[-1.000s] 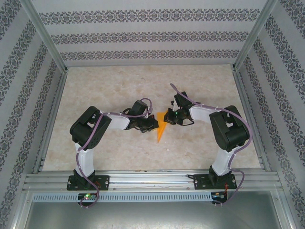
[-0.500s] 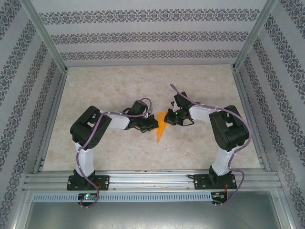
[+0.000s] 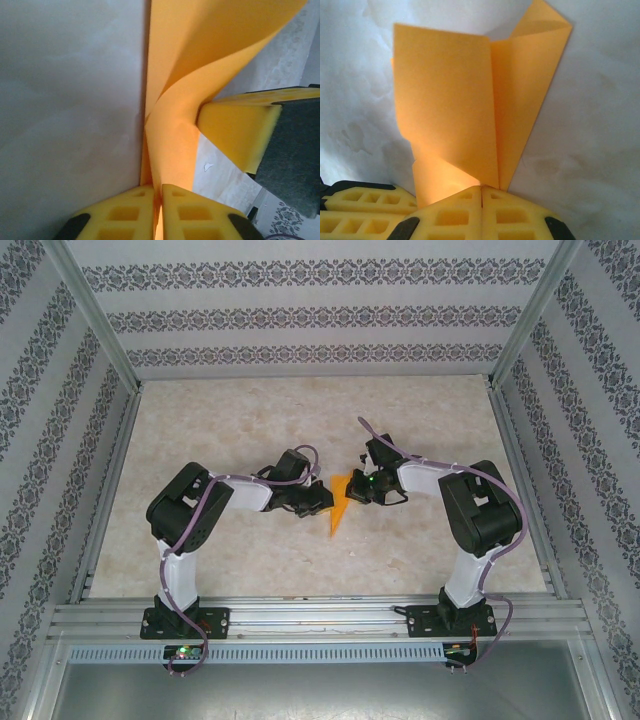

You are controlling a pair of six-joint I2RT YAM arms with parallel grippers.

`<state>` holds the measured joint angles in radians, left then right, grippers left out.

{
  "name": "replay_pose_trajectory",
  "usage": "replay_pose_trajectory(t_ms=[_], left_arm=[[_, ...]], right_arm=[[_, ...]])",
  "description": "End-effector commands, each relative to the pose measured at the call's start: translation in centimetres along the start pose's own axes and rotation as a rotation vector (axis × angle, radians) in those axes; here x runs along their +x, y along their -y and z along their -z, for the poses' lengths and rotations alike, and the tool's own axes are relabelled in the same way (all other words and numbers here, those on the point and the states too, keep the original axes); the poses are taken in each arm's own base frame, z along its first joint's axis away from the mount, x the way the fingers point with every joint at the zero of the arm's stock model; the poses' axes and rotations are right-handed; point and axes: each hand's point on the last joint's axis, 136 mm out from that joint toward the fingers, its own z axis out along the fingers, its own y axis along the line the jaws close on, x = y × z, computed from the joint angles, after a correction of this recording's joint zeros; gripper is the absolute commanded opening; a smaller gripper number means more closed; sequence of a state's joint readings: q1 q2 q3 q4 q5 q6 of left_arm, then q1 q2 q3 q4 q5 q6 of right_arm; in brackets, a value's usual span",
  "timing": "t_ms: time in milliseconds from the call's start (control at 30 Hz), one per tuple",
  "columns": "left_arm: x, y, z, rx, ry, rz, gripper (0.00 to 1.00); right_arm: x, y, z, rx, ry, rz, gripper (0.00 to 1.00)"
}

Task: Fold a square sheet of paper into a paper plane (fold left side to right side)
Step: Fold the wing for the fifth time at the center of the table.

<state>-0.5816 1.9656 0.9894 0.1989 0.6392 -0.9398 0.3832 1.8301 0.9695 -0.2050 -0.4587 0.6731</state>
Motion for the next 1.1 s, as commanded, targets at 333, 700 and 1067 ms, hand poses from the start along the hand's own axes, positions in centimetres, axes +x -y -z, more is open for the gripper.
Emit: replay_pose_trajectory(t_ms=[333, 700, 1067], left_arm=[[-1.6, -0.2, 6.6, -0.166, 0.138, -0.075, 0.22], [2.5, 7.2, 4.4, 0.049, -0.063, -0.097, 0.04], [3.5, 6.0, 1.7, -0.003, -0.13, -0.099, 0.02]], right_arm=[[2.7, 4.8, -1.2, 0.13, -0.079, -0.05, 0.0], [2.7, 5.0, -1.2, 0.139, -0.077, -0.046, 0.0], [2.8, 5.0, -1.1, 0.144, -0.077, -0.041, 0.0]])
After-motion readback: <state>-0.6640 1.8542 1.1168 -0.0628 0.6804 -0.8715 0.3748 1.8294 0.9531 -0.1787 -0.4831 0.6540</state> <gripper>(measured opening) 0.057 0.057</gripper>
